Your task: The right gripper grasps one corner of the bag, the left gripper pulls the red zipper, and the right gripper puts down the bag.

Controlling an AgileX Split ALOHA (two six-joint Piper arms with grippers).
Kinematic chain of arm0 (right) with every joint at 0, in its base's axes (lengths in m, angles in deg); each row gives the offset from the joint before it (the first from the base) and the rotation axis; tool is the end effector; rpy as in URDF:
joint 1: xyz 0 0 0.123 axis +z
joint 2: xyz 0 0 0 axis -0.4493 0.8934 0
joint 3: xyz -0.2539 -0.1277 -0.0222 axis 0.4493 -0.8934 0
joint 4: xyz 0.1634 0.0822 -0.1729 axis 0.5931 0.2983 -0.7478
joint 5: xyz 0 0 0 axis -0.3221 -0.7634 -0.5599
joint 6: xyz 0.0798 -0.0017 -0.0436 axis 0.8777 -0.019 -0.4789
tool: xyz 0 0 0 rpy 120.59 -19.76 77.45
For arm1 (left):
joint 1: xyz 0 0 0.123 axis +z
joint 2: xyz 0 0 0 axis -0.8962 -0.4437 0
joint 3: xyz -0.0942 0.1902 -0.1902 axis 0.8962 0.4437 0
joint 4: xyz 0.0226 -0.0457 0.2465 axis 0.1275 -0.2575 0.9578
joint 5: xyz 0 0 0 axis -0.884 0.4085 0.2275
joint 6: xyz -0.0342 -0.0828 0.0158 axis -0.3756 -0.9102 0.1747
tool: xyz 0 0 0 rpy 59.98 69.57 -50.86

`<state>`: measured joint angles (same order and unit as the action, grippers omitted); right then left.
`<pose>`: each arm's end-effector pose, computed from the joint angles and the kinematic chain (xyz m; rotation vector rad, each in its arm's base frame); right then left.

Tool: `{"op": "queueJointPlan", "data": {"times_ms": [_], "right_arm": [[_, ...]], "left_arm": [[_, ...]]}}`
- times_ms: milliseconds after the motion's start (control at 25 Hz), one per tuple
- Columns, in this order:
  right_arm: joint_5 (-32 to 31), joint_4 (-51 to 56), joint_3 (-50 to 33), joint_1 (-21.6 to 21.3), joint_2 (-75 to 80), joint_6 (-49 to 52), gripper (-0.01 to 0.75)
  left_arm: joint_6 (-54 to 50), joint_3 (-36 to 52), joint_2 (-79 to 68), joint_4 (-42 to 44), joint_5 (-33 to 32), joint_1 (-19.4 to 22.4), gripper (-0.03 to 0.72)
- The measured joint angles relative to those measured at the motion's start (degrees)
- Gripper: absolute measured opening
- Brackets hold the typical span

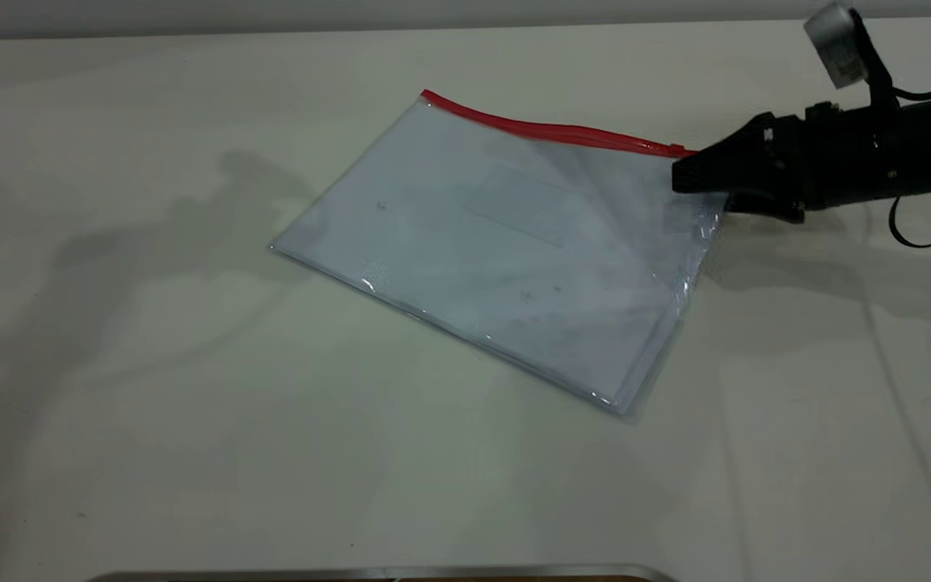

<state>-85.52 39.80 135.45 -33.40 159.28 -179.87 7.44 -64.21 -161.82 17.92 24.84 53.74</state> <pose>0.3861 0.0303 -0.0328 -0.2537 2.3300 1.1663 0.4049 -0.1075 0.2121 0.6377 2.5449 -0.5259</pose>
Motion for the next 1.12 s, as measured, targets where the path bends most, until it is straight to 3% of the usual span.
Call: {"op": "queueJointPlan", "data": {"times_ms": [320,680,800,1040,1120], "right_arm": [[0.64,0.62,0.05,0.69,0.00,-0.31,0.481],[0.59,0.69,0.05,1.52,0.16,-0.39,0.420],[0.59,0.69,0.05,1.56,0.16,-0.51,0.339],[0.64,0.75,0.05,1.89,0.22,-0.79,0.089],[0.68,0.69,0.05,2.09,0.22,-1.35,0.037]], "left_arm": [[0.00,0.00,0.00,0.00,0.00,0.00,0.582],[0.20,0.00,0.00,0.00,0.00,0.00,0.582],[0.20,0.00,0.00,0.00,0.00,0.00,0.582],[0.20,0.00,0.00,0.00,0.00,0.00,0.582],[0.20,0.00,0.00,0.00,0.00,0.00,0.582]]}}
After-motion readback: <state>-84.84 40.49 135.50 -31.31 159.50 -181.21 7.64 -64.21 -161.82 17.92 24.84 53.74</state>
